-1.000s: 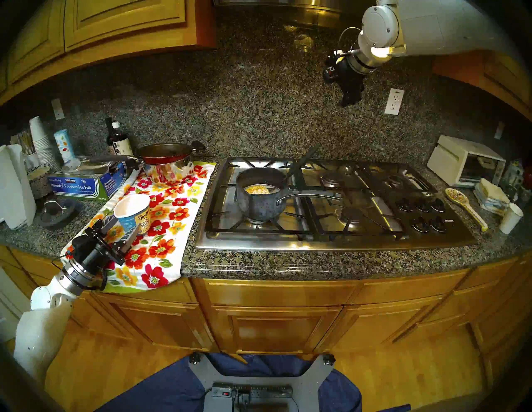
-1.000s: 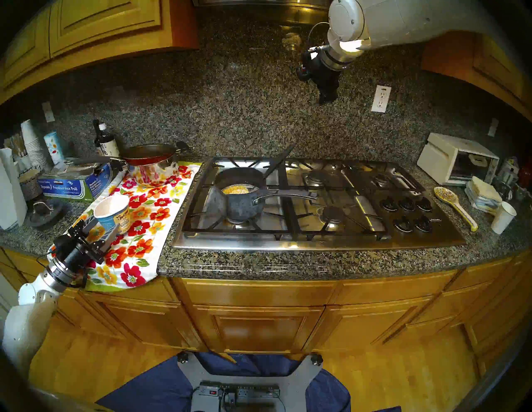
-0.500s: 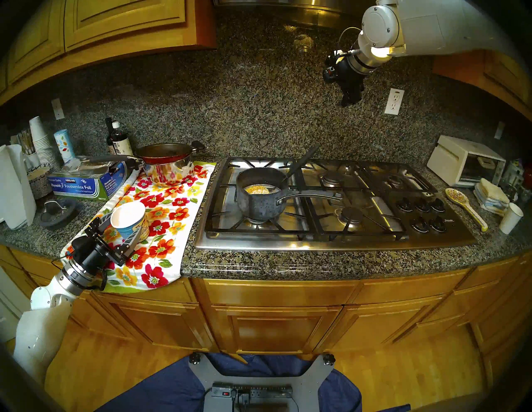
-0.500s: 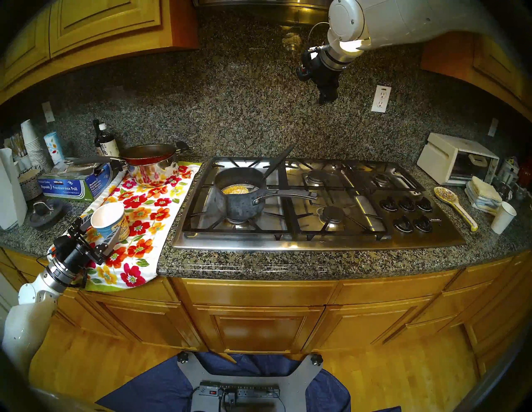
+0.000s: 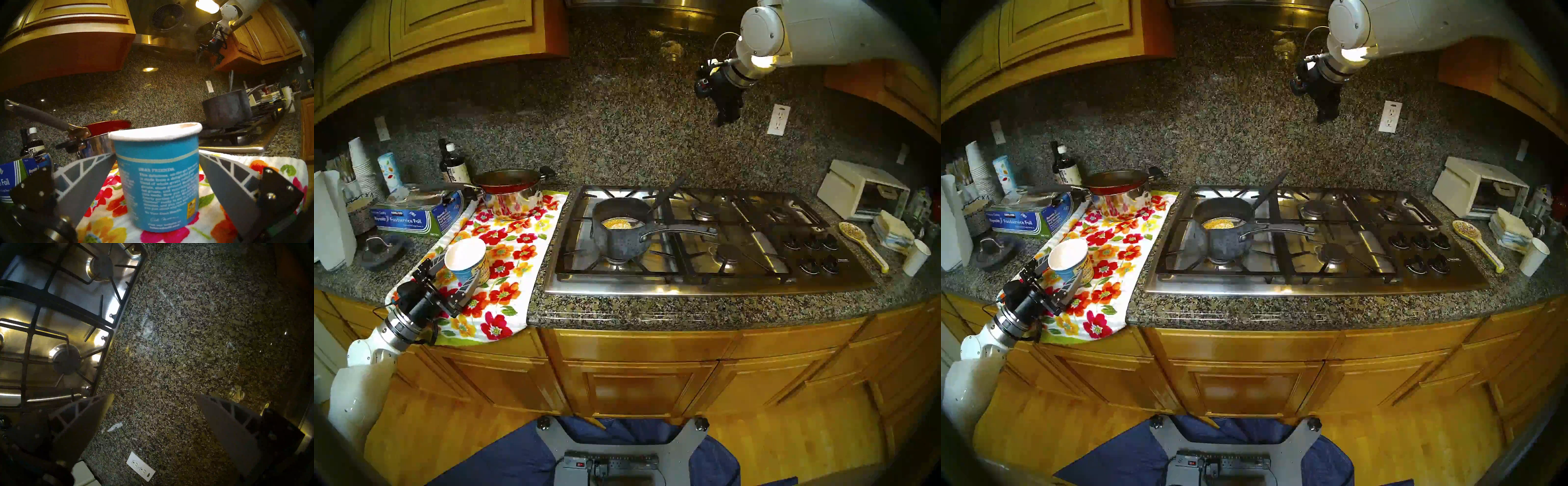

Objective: Pour oats into pot and stir with a spoon

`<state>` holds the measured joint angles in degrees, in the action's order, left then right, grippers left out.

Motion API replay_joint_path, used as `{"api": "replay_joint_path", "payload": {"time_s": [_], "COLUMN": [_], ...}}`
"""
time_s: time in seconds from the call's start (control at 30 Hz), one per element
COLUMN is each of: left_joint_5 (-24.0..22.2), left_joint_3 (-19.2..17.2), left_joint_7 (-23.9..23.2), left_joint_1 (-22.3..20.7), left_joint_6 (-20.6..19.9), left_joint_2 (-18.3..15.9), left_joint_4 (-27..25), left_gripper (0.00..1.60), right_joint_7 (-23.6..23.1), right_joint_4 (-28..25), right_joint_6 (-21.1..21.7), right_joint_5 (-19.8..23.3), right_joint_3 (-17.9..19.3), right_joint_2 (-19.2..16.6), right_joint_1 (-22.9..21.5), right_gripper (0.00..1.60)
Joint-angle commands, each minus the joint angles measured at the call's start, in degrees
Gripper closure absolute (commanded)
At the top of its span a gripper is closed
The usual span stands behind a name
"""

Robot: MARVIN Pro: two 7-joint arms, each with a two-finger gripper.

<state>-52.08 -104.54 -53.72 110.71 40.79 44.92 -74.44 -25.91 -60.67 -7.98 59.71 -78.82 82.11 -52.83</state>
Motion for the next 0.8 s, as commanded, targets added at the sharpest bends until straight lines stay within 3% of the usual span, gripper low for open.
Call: {"api": "replay_joint_path", "payload": {"time_s": [0.0, 0.5, 0.77], "left_joint_5": [0.02, 0.86, 0.26], "left_joint_3": [-1.33, -2.53, -5.16], "left_joint_7": [0.64, 1.55, 1.42], "left_joint_1": [1.85, 2.63, 6.13], "left_joint_6": [-0.12, -0.09, -0.23], "left_joint_2": [-0.25, -0.75, -1.37], "left_joint_4": [-0.71, -0.06, -2.72], "left_gripper": [0.00, 0.00, 0.00], "right_joint_7": [0.65, 0.63, 0.61], "right_joint_4": [1.81, 1.80, 1.79], "right_joint_6": [0.42, 0.46, 0.48], "right_joint_5": [-0.02, -0.10, -0.16], "right_joint_3": [0.15, 0.24, 0.29], "right_joint_2": [-0.14, -0.19, -0.22], "right_joint_1": [-2.15, -2.14, -2.14], "right_gripper": [0.00, 0.00, 0.00]}}
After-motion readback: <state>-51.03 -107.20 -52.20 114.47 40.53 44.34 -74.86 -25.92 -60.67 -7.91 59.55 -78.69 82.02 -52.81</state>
